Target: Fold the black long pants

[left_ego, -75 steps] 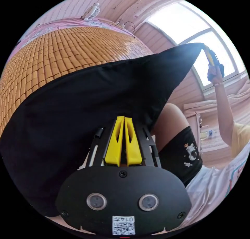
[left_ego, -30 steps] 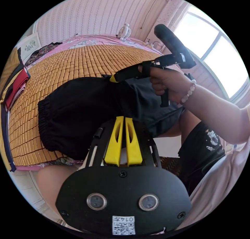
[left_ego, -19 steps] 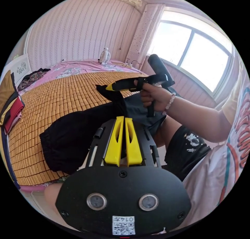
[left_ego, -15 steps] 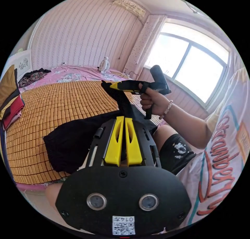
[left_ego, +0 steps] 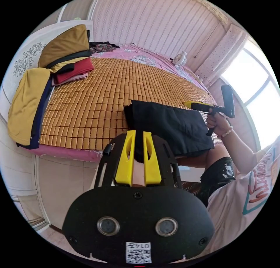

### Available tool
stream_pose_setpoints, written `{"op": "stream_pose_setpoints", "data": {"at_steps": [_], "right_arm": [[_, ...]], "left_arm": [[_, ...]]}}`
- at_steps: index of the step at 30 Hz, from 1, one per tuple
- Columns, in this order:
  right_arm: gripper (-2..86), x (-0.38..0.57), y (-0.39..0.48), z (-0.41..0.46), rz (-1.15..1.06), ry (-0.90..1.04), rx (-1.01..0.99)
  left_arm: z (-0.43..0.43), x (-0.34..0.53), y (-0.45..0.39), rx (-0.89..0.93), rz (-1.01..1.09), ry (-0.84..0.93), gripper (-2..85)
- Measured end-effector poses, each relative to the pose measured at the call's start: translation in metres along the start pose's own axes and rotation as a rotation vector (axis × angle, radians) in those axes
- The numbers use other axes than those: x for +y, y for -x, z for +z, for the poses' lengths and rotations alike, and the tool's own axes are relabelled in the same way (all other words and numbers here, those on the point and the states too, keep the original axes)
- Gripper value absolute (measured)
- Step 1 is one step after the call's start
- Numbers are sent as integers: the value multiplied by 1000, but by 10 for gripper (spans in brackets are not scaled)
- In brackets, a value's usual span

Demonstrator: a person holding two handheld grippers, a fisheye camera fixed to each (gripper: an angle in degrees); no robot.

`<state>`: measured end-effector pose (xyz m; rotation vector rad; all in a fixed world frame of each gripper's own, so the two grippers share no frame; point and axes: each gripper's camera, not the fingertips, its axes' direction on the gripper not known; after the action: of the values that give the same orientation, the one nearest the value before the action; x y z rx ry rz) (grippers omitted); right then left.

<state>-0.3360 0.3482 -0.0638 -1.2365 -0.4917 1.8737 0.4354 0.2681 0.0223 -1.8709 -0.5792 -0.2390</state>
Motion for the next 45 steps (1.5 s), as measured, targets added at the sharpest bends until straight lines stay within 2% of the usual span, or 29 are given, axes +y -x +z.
{"op": "stream_pose_setpoints", "data": {"at_steps": [3,7,10,14,16,19,23,26,29,31,33,36,40,45], "right_arm": [[31,42,-23,-27,83,79,195],[11,76,-38,-34,166,183,327],[2,70,-37,-22,154,200,303],[-2,11,-25,19,-12,222,291],[-2,-19,-22,44,-79,275,291],[-3,-47,-32,94,-153,464,358],[-3,-75,-50,88,-137,587,264],[-3,-82,-57,88,-159,573,335],[-2,-82,-76,78,-96,545,278],[-1,-75,-87,51,-35,446,211],[2,-49,-99,-8,51,264,155],[14,9,-118,-84,175,141,195],[70,93,-151,-145,397,169,227],[116,172,-186,-177,610,183,85]], "left_arm": [[34,-19,-48,142,131,24,0],[79,-27,-132,242,347,79,-8],[121,-27,-186,174,479,171,-9],[161,-28,-218,35,537,293,-10],[166,-29,-225,39,537,298,-10],[181,-33,-233,43,523,328,-10],[197,-40,-247,22,544,327,-10],[203,-48,-257,22,553,320,-10],[208,-54,-265,23,561,299,-10],[213,-60,-269,35,551,311,-10],[213,-71,-274,61,547,316,-9],[201,-90,-276,148,510,255,-8],[199,-128,-284,236,508,201,0],[226,-203,-320,270,590,144,46]]}}
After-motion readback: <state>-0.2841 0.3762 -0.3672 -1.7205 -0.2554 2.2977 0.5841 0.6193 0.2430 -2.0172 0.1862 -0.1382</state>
